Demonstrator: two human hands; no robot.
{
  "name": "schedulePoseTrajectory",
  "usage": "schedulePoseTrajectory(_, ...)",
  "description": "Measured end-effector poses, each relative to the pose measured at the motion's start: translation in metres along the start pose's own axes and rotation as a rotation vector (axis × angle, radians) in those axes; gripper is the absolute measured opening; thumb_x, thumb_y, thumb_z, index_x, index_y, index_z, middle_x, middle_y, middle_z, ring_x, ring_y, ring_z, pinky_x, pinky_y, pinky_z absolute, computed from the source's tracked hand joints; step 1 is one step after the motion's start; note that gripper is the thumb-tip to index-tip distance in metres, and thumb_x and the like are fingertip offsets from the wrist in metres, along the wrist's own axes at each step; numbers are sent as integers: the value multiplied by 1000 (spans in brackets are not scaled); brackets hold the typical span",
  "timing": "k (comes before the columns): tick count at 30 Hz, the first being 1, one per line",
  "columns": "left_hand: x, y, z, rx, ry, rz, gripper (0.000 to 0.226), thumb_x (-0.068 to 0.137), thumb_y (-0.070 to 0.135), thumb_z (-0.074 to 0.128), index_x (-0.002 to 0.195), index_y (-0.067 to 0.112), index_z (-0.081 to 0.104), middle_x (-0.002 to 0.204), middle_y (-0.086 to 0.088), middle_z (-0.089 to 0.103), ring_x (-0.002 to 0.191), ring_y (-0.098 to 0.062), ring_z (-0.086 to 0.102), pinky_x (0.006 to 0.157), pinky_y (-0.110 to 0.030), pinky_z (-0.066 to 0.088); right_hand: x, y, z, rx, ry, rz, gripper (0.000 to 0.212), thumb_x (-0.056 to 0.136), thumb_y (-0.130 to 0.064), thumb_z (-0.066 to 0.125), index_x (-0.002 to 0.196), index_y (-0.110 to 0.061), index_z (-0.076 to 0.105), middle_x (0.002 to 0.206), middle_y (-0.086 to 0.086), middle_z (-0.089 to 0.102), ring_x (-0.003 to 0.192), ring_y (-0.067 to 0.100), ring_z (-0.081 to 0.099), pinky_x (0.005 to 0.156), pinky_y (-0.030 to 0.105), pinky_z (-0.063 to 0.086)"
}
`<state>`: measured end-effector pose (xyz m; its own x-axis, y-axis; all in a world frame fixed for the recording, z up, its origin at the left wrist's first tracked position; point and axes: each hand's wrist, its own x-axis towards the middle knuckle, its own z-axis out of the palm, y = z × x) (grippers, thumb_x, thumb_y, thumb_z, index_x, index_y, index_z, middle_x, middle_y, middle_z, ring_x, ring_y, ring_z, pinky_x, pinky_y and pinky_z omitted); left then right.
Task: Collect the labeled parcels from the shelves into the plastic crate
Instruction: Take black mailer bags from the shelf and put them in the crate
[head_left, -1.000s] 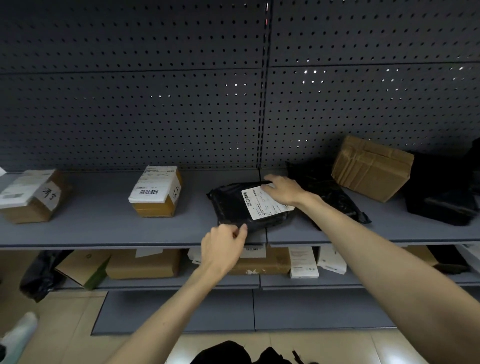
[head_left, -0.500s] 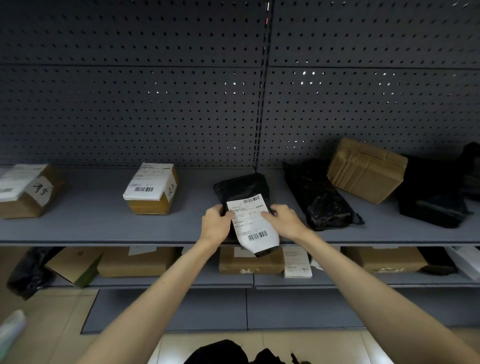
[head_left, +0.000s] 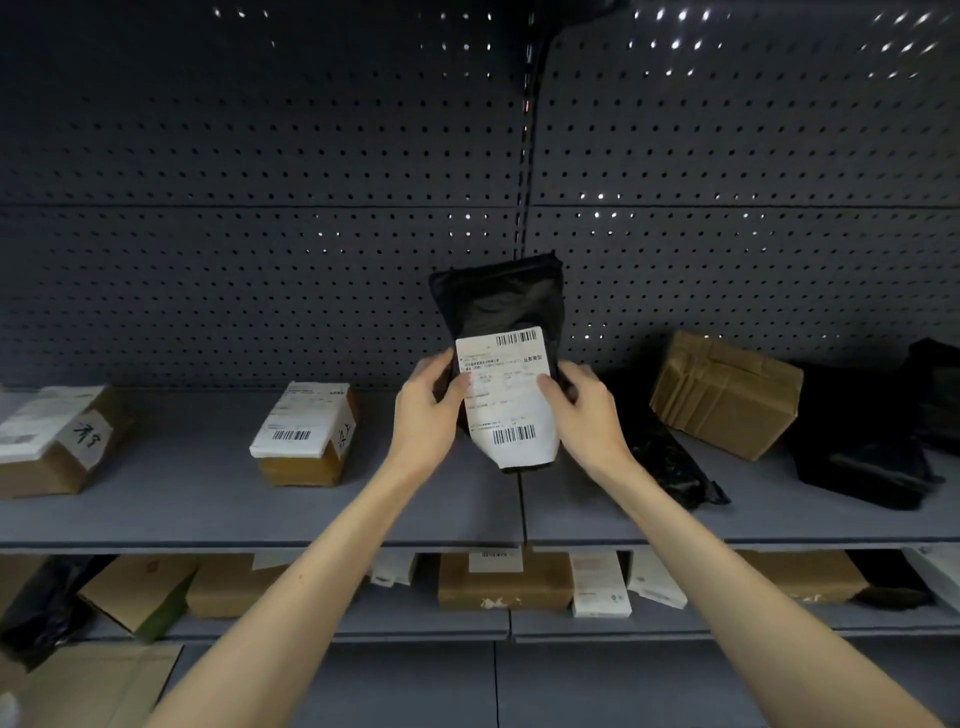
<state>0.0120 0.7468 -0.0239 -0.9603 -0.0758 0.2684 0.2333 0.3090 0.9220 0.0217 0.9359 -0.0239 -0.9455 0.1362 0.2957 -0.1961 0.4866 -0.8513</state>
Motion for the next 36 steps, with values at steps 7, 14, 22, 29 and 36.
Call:
schedulePoseTrajectory(7,15,19,-10,-28,49,164,37,102,11,56,139,16,60,130,3,62,120,-11,58,106,-34,47,10,-24,-4,62,99,-100,20,99,-18,56,115,-10,66,106,1,58,92,8,58,74,3,38)
schedulePoseTrajectory(14,16,18,-9,-40,49,152,38,102,12,56,140,16,58,134,4,61,124,-8,55,106,-24,43,12,-24,-4,31,114,-115,24,99,-19,56,120,-12,66,106,1,58,91,11,58,74,3,38)
schedulePoseTrajectory(22,1,-10,4,49,-58,-96,40,103,11,54,143,9,53,127,9,51,118,-6,49,86,-4,37,4,6,18,46,-9,105,28,99,-14,56,125,-9,64,119,4,67,104,13,61,82,18,45)
schedulePoseTrajectory(29,-25,-72,16,146,-196,-367,53,104,11,53,154,4,36,153,-10,47,144,-25,41,115,-31,34,-22,49,48,-112,-217,358,39,99,-14,55,136,-4,55,131,11,62,112,21,62,79,20,45)
schedulePoseTrajectory(36,-30,-79,15,462,-233,-224,59,102,14,55,156,9,31,156,-13,37,146,-29,29,118,-38,29,-22,56,39,-352,-358,229,41,100,-23,52,137,-8,54,134,10,60,122,26,56,85,26,45)
